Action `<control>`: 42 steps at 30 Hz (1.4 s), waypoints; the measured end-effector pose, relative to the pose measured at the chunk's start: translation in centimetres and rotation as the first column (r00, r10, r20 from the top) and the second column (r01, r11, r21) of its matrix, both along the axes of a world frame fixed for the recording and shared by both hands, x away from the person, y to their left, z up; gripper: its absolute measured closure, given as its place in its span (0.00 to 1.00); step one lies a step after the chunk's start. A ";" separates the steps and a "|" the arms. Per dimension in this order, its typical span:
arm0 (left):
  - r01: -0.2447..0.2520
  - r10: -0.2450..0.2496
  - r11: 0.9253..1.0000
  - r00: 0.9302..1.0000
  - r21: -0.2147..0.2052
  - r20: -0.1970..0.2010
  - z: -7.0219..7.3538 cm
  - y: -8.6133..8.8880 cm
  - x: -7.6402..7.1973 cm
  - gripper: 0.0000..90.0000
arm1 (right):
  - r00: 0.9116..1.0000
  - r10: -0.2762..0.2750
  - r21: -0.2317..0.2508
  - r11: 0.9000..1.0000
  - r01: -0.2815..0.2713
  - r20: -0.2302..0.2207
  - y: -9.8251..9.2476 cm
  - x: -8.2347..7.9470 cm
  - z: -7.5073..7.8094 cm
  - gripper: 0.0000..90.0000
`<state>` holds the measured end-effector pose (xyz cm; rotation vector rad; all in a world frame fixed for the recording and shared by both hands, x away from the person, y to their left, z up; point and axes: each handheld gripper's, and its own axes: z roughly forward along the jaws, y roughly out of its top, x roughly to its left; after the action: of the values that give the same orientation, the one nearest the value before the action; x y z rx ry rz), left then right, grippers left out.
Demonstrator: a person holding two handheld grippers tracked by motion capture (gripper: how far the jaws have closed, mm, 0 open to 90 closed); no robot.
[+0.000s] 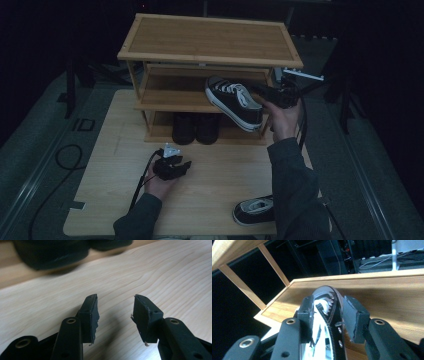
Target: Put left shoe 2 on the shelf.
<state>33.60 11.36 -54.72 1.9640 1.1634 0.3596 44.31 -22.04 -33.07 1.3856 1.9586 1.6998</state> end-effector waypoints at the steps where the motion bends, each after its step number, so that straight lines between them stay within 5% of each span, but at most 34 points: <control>1: 0.010 -0.010 1.000 1.000 -0.004 -0.003 0.1 -0.3 0.1 0.63 | 1.000 0.001 -0.003 1.000 -0.001 0.000 -0.2 0.0 0.0 0.70; 17: 0.084 -0.084 0.996 0.994 -0.004 0.066 1.8 -7.4 3.3 0.77 | 1.000 -0.029 -0.061 0.998 0.028 -0.011 -2.5 -0.3 -1.5 0.79; 29: 0.046 -0.051 0.998 0.994 0.049 0.102 1.3 -10.8 6.1 0.99 | 0.999 -0.039 -0.104 0.994 0.035 -0.035 -3.7 -0.7 -3.2 0.81; 42: -0.001 -0.008 0.997 0.992 0.076 0.123 0.2 -13.1 8.1 1.00 | 0.999 -0.041 -0.174 0.984 0.034 -0.033 -4.0 -1.3 -4.1 0.80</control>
<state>41.66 -1.73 -54.49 1.9786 1.0815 0.5227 42.96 -26.05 -37.18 1.3910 2.0319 1.4585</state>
